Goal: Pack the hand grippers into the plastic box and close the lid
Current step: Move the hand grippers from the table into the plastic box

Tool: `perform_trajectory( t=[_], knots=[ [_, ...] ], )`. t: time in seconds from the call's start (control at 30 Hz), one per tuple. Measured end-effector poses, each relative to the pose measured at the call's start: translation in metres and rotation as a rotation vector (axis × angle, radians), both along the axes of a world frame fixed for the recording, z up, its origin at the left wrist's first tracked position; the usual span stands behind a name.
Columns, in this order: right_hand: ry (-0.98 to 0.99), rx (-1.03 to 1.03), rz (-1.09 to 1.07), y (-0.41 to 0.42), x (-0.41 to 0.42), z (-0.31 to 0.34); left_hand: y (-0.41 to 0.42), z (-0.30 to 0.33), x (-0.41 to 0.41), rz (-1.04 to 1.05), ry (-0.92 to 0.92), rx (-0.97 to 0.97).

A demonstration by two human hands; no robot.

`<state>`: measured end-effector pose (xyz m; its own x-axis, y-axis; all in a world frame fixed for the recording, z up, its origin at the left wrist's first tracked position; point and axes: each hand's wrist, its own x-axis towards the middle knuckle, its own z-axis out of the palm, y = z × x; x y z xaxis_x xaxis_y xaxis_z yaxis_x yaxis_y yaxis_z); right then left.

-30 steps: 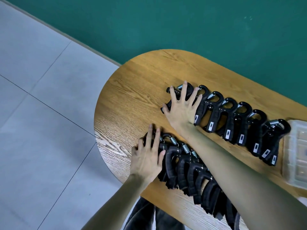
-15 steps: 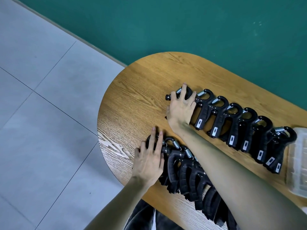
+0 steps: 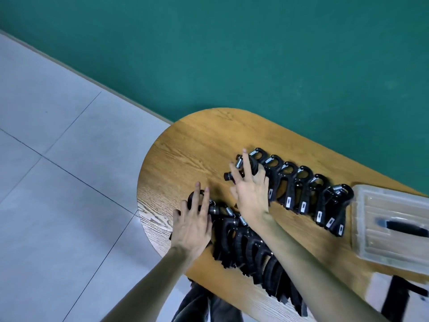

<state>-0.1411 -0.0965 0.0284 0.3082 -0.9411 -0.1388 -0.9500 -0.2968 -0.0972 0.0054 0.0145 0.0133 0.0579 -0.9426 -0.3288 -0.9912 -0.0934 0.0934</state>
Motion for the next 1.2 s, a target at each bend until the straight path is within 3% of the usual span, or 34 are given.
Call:
perform_trajectory(
  t=[0.47,0.93,1.2],
  knots=[
    [-0.028,-0.036,-0.355,0.133,-0.103,0.137,0.007,0.146,-0.093,-0.086,0.072,-0.062],
    [-0.110,-0.173,-0.661,0.221,-0.266,0.169,0.059,0.179,-0.271,-0.397,0.188,-0.140],
    [-0.154,-0.165,-0.757,0.285,-0.403,0.162,0.118,0.182,-0.410,-0.430,0.199,-0.089]
  ],
)
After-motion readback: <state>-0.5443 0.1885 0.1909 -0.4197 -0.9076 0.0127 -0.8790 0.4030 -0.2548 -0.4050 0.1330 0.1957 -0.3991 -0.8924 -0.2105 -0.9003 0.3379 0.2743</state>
